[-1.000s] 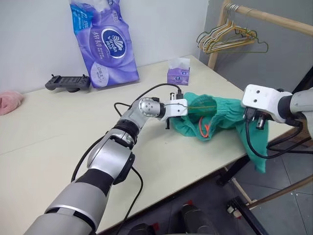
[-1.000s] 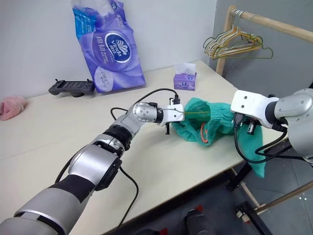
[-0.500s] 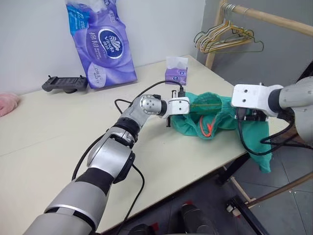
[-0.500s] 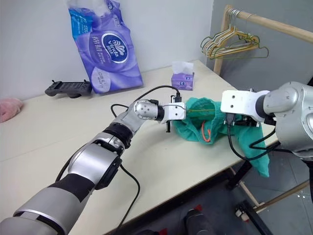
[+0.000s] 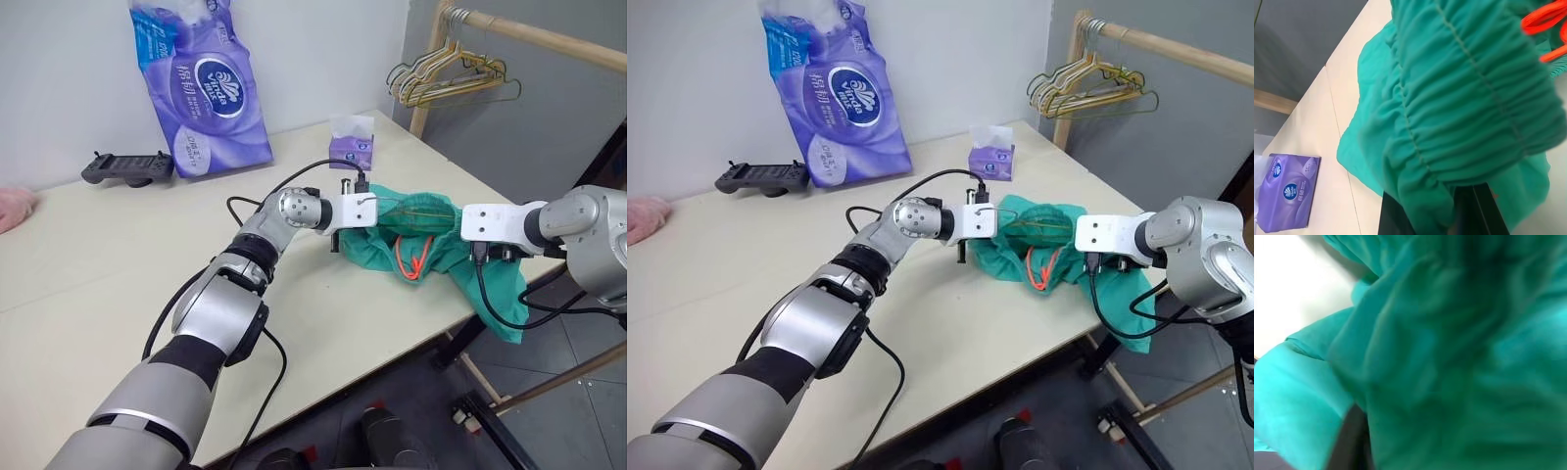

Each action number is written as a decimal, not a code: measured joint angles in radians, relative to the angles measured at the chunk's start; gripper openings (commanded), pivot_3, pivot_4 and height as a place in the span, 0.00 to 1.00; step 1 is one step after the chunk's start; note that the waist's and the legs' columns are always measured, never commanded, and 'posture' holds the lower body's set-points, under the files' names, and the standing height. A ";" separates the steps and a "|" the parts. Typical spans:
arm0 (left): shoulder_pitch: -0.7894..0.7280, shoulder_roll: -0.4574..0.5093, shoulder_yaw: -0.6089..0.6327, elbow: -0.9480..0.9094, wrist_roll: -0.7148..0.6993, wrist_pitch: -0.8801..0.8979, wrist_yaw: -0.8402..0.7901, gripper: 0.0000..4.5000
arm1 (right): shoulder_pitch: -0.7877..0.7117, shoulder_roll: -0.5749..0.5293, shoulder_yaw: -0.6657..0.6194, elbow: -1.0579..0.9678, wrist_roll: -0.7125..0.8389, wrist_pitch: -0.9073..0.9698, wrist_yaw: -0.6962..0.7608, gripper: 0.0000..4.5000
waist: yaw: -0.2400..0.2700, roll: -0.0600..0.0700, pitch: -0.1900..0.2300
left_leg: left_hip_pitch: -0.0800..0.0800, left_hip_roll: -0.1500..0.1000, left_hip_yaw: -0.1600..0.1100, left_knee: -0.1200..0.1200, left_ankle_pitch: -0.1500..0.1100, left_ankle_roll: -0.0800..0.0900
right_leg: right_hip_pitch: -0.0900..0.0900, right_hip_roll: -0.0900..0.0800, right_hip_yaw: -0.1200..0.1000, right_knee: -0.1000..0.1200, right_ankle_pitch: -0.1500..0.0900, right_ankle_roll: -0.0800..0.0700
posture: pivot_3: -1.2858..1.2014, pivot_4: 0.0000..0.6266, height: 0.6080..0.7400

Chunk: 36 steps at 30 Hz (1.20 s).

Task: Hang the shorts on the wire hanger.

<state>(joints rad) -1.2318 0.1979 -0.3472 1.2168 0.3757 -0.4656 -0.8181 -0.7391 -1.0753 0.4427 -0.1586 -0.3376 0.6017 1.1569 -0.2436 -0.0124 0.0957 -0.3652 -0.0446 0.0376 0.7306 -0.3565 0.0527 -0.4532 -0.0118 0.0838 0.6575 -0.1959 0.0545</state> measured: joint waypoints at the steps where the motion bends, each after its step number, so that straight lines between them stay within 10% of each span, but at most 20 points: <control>1: 0.002 0.000 -0.002 0.000 0.002 0.000 0.000 0.00 | 0.000 0.007 0.000 0.009 -0.003 -0.004 -0.003 0.17 | 0.000 -0.001 0.000 | 0.000 0.000 -0.001 0.000 0.000 0.000 | 0.000 0.000 -0.001 0.000 0.000 0.000 | 0.43 0.16 1.00; 3: 0.002 0.004 -0.003 0.000 0.007 0.000 -0.001 0.00 | 0.000 0.025 -0.011 0.022 -0.009 -0.008 -0.011 0.00 | 0.002 0.000 0.000 | 0.000 0.000 -0.001 0.000 0.000 0.000 | -0.001 0.000 -0.001 0.000 0.000 0.000 | 0.43 0.16 1.00; 9: 0.002 0.005 -0.003 0.000 0.017 -0.001 0.003 0.00 | -0.017 0.049 -0.027 0.047 -0.034 -0.017 -0.020 0.00 | 0.012 0.000 0.000 | -0.001 0.000 -0.001 0.000 0.000 0.000 | -0.001 -0.001 -0.001 0.000 0.000 0.000 | 0.43 0.16 1.00; 24: -0.043 0.070 0.081 -0.009 -0.108 0.001 -0.149 0.97 | -0.016 0.077 -0.049 0.048 -0.033 -0.010 -0.010 0.00 | 0.025 0.000 0.000 | -0.001 0.000 -0.001 0.000 0.000 0.000 | -0.001 -0.001 -0.002 0.001 0.000 0.000 | 0.44 0.15 1.00; 36: 0.022 0.250 0.163 -0.147 -0.299 0.104 -0.589 1.00 | 0.131 0.057 -0.156 0.104 0.010 0.014 -0.032 0.00 | 0.032 0.000 0.000 | -0.002 0.000 -0.005 0.000 0.000 0.000 | -0.001 -0.002 -0.007 0.000 0.000 0.000 | 0.44 0.13 1.00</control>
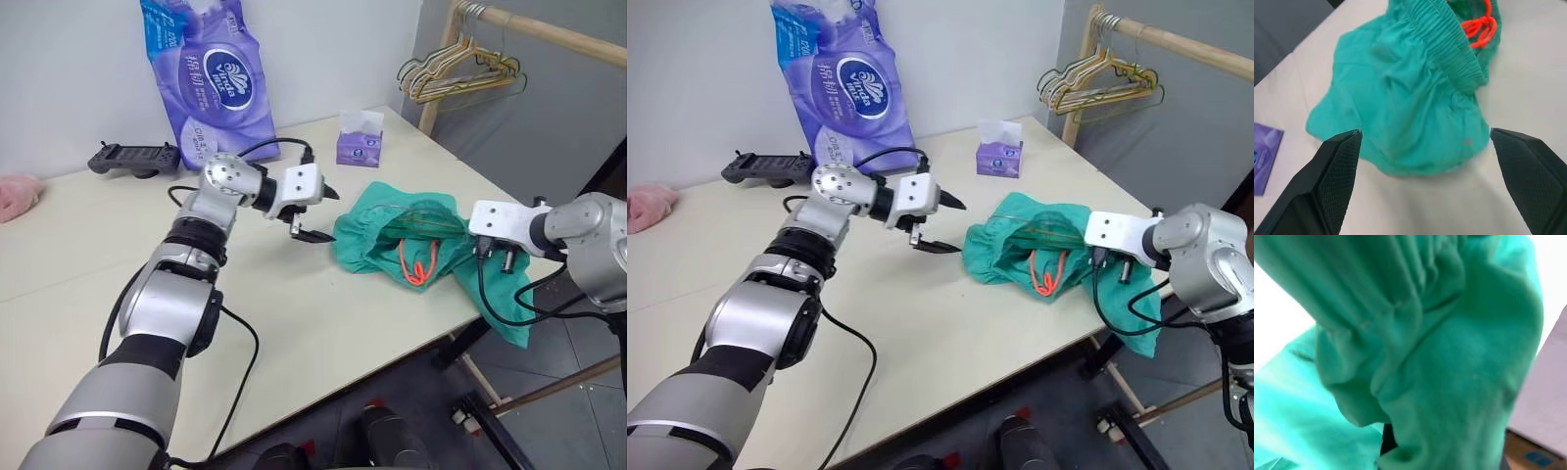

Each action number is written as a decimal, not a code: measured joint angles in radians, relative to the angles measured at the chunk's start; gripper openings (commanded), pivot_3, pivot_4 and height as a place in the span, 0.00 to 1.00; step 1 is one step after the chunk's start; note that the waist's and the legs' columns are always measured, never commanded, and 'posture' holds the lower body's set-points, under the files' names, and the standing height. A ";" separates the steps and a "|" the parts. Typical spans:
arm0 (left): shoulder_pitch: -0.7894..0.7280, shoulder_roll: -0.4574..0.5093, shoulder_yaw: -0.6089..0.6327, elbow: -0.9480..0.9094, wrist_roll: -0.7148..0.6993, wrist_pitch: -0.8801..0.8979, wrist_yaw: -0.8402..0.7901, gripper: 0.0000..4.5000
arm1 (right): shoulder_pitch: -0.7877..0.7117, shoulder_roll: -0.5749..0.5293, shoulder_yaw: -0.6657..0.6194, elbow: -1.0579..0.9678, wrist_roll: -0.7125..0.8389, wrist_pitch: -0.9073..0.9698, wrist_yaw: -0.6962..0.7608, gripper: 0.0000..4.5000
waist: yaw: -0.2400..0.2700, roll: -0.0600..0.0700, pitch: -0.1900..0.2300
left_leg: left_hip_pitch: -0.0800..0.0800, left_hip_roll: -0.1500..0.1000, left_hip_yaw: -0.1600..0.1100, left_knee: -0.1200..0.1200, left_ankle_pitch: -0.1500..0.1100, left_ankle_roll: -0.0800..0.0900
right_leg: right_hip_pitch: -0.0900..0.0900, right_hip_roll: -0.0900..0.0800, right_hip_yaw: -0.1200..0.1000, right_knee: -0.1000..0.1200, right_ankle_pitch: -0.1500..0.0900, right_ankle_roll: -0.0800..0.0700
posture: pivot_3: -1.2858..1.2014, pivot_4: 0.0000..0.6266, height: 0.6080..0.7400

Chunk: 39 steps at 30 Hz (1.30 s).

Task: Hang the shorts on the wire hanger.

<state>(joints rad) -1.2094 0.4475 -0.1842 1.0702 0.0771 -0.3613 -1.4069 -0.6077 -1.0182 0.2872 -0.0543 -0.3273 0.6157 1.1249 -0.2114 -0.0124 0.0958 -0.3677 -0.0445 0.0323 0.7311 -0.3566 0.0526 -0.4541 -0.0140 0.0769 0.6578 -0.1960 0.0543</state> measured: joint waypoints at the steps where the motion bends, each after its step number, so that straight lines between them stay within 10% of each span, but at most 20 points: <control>1: 0.000 0.019 0.014 -0.021 -0.017 0.019 -0.019 1.00 | 0.028 0.000 -0.019 0.001 0.012 0.009 -0.006 0.00 | 0.002 0.000 0.000 | 0.000 0.000 0.000 0.000 0.000 0.000 | 0.000 0.000 -0.001 0.000 0.000 0.000 | 0.44 0.13 1.00; 7: 0.158 0.007 0.130 -0.291 -0.164 0.194 0.043 1.00 | 0.166 0.126 -0.262 -0.048 0.133 0.229 -0.115 0.00 | 0.026 0.002 -0.001 | 0.002 0.000 -0.004 0.001 0.000 0.000 | 0.003 -0.001 -0.003 0.001 0.000 0.000 | 0.45 0.14 1.00; 18: 0.447 -0.326 0.060 -0.907 -0.294 0.550 0.391 1.00 | 0.261 0.417 -0.768 -0.204 0.144 0.695 -0.569 0.00 | 0.092 0.005 -0.003 | 0.004 0.000 -0.004 0.002 0.001 -0.001 | 0.007 -0.002 -0.004 0.002 0.000 -0.001 | 0.42 0.15 1.00; 26: 0.326 -0.576 -0.018 -0.820 -0.287 0.518 0.549 1.00 | 0.178 0.450 -0.927 -0.207 0.112 0.810 -0.813 0.00 | 0.062 0.009 -0.003 | 0.006 0.000 -0.002 0.000 0.000 0.000 | 0.012 0.002 -0.002 -0.007 0.000 0.000 | 0.41 0.18 1.00; 39: 0.185 -0.593 -0.073 -0.512 -0.241 0.333 0.701 1.00 | -0.084 0.280 -1.057 0.193 0.165 0.682 -1.010 0.00 | -0.011 0.013 0.006 | 0.006 0.001 0.007 -0.003 -0.003 0.006 | 0.015 0.009 0.010 -0.014 -0.003 0.005 | 0.40 0.19 1.00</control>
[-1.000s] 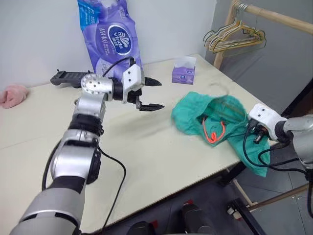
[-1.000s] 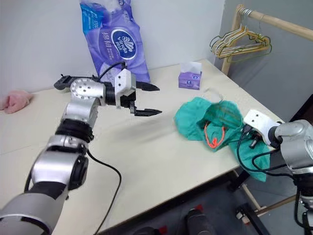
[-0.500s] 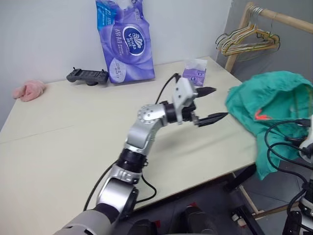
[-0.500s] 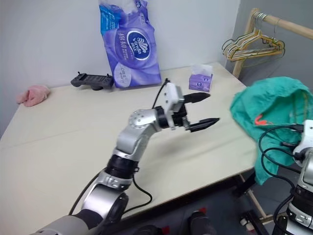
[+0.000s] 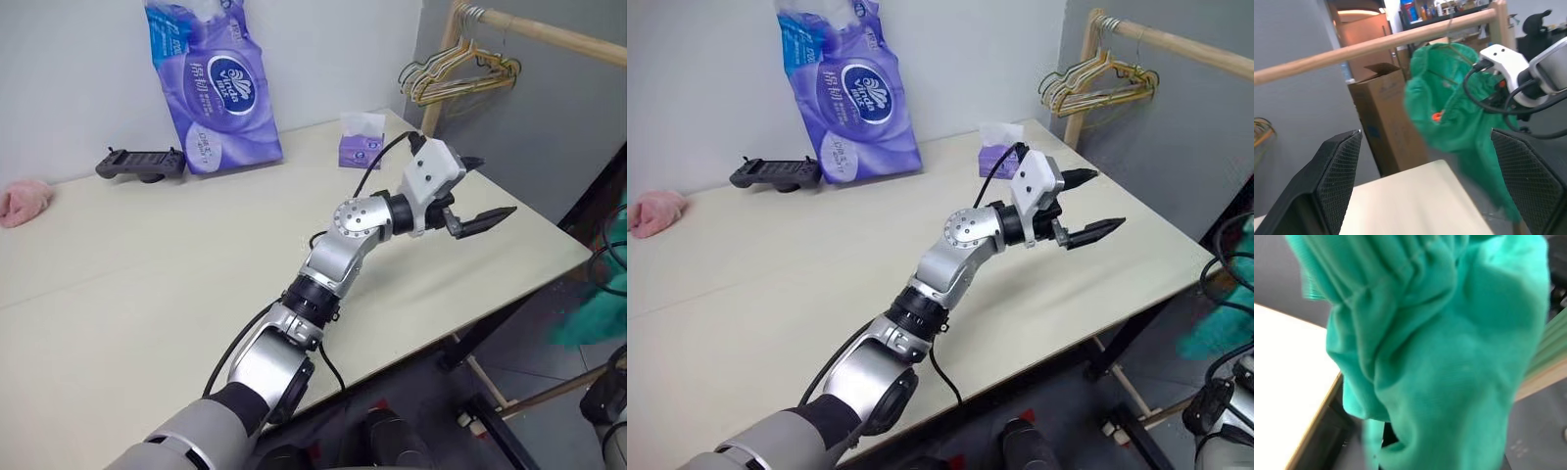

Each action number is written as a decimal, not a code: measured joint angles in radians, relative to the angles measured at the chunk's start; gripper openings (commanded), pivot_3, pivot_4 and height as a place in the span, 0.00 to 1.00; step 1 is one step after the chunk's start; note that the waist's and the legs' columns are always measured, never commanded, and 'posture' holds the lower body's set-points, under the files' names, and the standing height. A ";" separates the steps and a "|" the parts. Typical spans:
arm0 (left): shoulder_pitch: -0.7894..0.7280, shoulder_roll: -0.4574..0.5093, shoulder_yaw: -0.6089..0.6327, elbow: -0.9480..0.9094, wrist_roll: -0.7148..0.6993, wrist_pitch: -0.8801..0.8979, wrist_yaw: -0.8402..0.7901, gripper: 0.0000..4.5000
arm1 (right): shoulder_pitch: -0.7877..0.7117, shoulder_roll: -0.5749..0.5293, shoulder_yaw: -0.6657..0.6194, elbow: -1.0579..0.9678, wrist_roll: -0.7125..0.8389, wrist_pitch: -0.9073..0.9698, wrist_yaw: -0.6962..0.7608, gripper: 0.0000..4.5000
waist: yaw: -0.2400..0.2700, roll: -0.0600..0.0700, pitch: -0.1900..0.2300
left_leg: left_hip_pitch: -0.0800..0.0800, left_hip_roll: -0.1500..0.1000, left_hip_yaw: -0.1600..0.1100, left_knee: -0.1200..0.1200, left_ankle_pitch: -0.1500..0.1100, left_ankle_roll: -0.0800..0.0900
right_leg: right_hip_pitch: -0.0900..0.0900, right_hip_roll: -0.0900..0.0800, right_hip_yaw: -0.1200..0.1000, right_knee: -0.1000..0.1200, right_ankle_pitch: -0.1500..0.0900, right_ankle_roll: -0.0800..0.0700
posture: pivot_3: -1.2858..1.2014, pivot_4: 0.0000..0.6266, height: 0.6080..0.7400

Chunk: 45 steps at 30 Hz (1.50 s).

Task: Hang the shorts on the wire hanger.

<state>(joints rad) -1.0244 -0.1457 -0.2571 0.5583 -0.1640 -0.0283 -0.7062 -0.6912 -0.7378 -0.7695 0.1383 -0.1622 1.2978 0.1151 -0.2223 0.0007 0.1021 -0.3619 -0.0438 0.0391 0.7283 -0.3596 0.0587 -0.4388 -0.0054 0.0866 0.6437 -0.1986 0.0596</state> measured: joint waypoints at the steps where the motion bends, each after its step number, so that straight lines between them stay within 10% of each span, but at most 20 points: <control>1: -0.018 -0.001 0.000 0.021 0.004 -0.010 0.007 1.00 | -0.022 -0.017 -0.008 0.044 0.011 -0.014 -0.009 0.00 | -0.001 0.001 0.001 | 0.000 0.000 0.001 0.000 -0.001 0.001 | 0.000 0.002 0.001 0.000 -0.002 0.004 | 0.40 0.19 1.00; 15: -0.072 -0.006 -0.013 0.090 0.005 -0.072 0.019 1.00 | -0.158 -0.143 -0.115 0.453 0.159 -0.106 -0.146 0.00 | -0.035 0.001 0.002 | 0.004 0.000 0.013 -0.002 -0.004 0.007 | 0.000 0.003 0.014 -0.002 -0.005 0.012 | 0.40 0.17 1.00; 25: -0.072 -0.005 -0.012 0.090 0.005 -0.073 0.019 1.00 | -0.072 -0.104 -0.061 0.276 0.186 -0.048 -0.196 0.75 | -0.035 0.001 0.002 | 0.004 0.000 0.015 -0.002 -0.005 0.008 | -0.001 0.003 0.016 -0.002 -0.005 0.014 | 0.40 0.16 1.00; 28: -0.072 -0.005 -0.012 0.090 0.005 -0.074 0.019 1.00 | -0.038 -0.022 -0.054 0.078 0.183 0.039 -0.220 0.98 | -0.036 0.001 0.002 | 0.004 0.001 0.015 -0.002 -0.005 0.008 | -0.001 0.003 0.016 -0.001 -0.005 0.014 | 0.40 0.16 1.00; 37: -0.073 -0.003 -0.006 0.095 0.005 -0.074 0.024 1.00 | -0.008 0.246 -0.026 -0.411 0.120 0.297 -0.274 1.00 | -0.031 0.002 0.001 | 0.003 0.001 0.014 -0.002 -0.005 0.008 | -0.003 0.000 0.015 -0.001 -0.004 0.014 | 0.40 0.18 1.00; 45: 0.047 0.119 0.043 -0.009 0.027 0.007 0.066 1.00 | -0.043 0.748 0.091 -0.739 -0.007 0.309 -0.350 1.00 | -0.056 0.010 -0.001 | 0.007 0.002 0.013 -0.003 -0.005 0.006 | -0.006 0.001 0.015 0.003 -0.004 0.013 | 0.41 0.19 1.00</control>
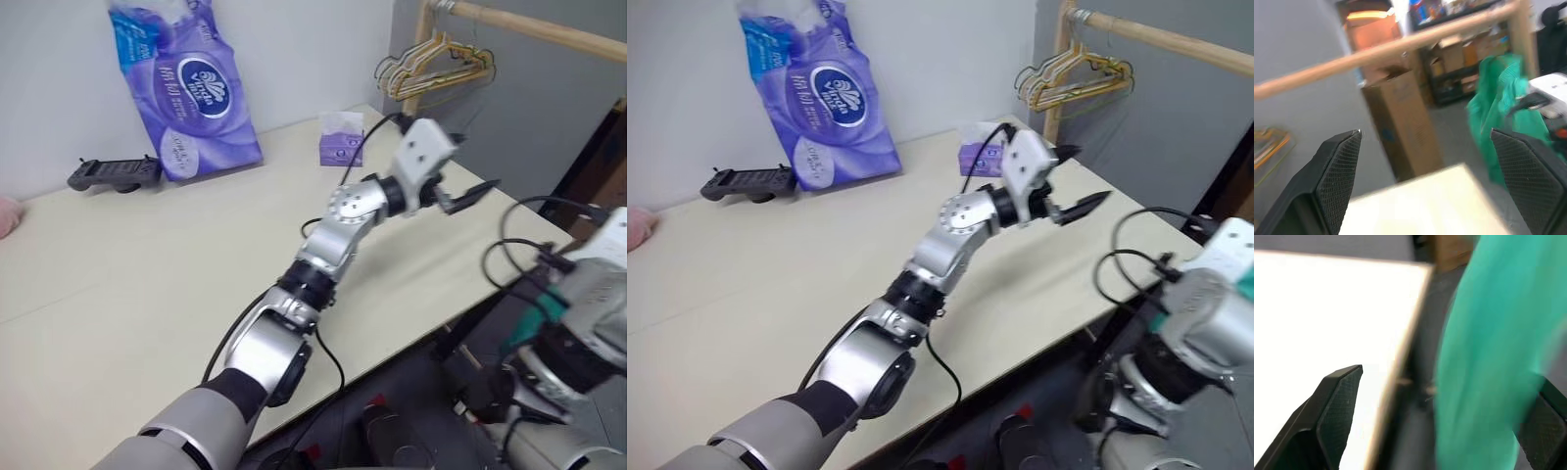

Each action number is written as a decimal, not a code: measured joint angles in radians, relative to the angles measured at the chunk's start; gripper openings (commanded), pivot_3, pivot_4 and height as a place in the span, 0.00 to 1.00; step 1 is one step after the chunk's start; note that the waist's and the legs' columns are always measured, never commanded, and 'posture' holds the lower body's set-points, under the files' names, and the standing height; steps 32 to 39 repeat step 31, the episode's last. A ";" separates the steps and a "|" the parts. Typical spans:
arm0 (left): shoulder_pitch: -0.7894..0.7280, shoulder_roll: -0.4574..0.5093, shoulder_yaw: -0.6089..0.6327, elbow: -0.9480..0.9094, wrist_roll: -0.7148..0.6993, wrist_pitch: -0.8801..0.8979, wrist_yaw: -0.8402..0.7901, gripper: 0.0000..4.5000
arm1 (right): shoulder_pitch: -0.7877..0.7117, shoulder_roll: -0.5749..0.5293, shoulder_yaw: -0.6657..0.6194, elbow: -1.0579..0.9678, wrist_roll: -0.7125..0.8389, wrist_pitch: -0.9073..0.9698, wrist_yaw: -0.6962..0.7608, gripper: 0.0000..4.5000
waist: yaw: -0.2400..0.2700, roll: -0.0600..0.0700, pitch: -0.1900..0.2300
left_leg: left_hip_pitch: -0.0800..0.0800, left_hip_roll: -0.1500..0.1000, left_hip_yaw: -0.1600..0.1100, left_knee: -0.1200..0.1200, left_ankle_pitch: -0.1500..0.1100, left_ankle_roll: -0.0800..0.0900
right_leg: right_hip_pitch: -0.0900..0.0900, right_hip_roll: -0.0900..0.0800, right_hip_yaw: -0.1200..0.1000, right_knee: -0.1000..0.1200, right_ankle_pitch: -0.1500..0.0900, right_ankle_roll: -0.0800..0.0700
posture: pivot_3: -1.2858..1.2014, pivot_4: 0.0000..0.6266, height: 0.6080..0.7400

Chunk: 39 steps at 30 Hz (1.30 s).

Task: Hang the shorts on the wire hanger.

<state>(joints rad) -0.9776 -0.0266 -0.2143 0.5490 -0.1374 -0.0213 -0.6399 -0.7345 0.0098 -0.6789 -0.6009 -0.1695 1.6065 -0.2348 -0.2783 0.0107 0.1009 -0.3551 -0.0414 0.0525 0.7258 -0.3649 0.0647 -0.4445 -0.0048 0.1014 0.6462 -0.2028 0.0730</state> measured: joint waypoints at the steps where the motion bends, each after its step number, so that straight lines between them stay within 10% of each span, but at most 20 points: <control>1: 0.044 0.035 0.007 -0.024 0.003 0.020 -0.001 1.00 | -0.029 0.027 0.011 -0.014 -0.023 0.000 -0.008 1.00 | -0.002 0.000 0.000 | 0.000 0.000 0.000 0.000 0.000 0.000 | -0.001 -0.001 -0.001 0.001 0.001 -0.002 | 0.42 0.19 1.00; 13: 0.362 0.206 0.164 -0.353 0.024 0.295 0.201 1.00 | -0.118 -0.034 0.272 0.104 0.034 -0.028 0.235 1.00 | 0.046 0.000 0.000 | -0.010 -0.005 -0.015 -0.001 0.004 -0.007 | -0.005 -0.012 -0.019 -0.001 0.004 -0.009 | 0.49 0.13 1.00; 20: 0.497 0.138 0.379 -0.523 0.044 0.510 0.587 1.00 | 0.107 -0.166 0.618 0.538 0.113 -0.721 0.468 1.00 | 0.134 -0.008 -0.005 | -0.001 -0.006 -0.024 -0.013 0.010 -0.017 | 0.001 -0.011 -0.028 -0.002 0.006 -0.015 | 0.57 0.09 1.00; 31: 0.754 0.184 0.378 -0.639 0.082 0.482 0.605 1.00 | 0.093 -0.056 0.672 0.887 0.143 -1.230 0.444 1.00 | 0.333 -0.025 -0.017 | -0.009 -0.004 -0.043 -0.014 0.020 -0.033 | -0.001 -0.011 -0.049 -0.003 0.007 -0.030 | 0.59 0.02 1.00; 39: 0.754 0.184 0.378 -0.639 0.082 0.482 0.605 1.00 | 0.093 -0.056 0.672 0.887 0.143 -1.230 0.444 1.00 | 0.333 -0.025 -0.017 | -0.009 -0.004 -0.043 -0.014 0.020 -0.033 | -0.001 -0.011 -0.049 -0.003 0.007 -0.030 | 0.59 0.02 1.00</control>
